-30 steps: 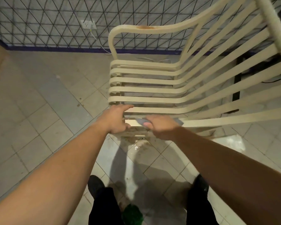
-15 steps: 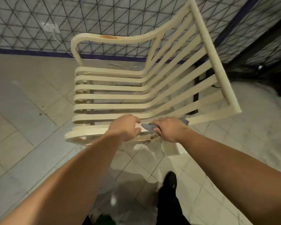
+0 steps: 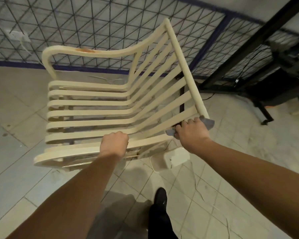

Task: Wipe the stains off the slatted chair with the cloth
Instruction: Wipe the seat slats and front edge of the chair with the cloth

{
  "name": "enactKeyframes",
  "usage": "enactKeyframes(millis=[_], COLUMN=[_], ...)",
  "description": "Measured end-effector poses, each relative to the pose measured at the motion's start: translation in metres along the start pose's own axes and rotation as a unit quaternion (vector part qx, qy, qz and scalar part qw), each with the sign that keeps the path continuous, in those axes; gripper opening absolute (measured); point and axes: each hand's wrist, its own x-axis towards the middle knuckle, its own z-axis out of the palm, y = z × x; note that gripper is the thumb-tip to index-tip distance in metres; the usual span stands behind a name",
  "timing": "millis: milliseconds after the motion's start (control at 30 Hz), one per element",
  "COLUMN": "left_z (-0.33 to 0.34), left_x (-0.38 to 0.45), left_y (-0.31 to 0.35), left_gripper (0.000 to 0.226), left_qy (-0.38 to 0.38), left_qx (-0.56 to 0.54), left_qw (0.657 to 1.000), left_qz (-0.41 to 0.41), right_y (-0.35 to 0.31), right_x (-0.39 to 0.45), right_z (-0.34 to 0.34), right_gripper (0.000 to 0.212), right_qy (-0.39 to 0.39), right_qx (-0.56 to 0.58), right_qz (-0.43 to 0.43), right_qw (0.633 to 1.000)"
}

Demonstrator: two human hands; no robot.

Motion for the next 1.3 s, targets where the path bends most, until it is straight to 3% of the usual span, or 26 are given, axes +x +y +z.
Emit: enactKeyframes(millis=[167, 300, 433, 733, 933, 1067, 1200, 1300], left_z=[0.007, 0.024, 0.037, 0.066, 0.087, 0.1, 0.113, 0.12], left_x=[-0.004, -0.006, -0.027, -0.099, -0.13, -0.143, -0.147, -0.146], left_y=[-0.004, -0.027, -0.085, -0.202, -0.23, -0.245, -0.256, -0.256], left_gripper=[0.018, 0.011, 0.049, 0.069, 0.069, 0.072, 0.076, 0.069], left_qy=[0.015, 0.038, 0.034, 0.072, 0.094, 0.076, 0.047, 0.053], left_qx=[-0.052, -0.204, -0.246, -0.246, -0.341, -0.411, -0.49, -0.497], left_qw=[0.998, 0.978, 0.968, 0.962, 0.914, 0.863, 0.809, 0.815], left_qz=[-0.013, 0.024, 0.036, -0.096, -0.196, -0.284, -0.321, -0.295], right_y=[-0.023, -0.064, -0.106, -0.207, -0.277, -0.316, -0.342, -0.341], right_x=[0.002, 0.022, 0.037, 0.063, 0.074, 0.082, 0.085, 0.088], right_z=[0.005, 0.018, 0.019, -0.028, -0.073, -0.1, -0.117, -0.116], right_gripper=[0.03, 0.026, 0.038, 0.042, 0.042, 0.042, 0.033, 0.026], right_qy=[0.018, 0.035, 0.06, 0.033, 0.053, 0.087, 0.144, 0.191], right_qx=[0.046, 0.138, 0.209, 0.393, 0.437, 0.455, 0.458, 0.506], right_qz=[0.001, -0.038, -0.093, -0.152, -0.167, -0.203, -0.309, -0.339], right_qw=[0.999, 0.989, 0.972, 0.906, 0.882, 0.863, 0.821, 0.77])
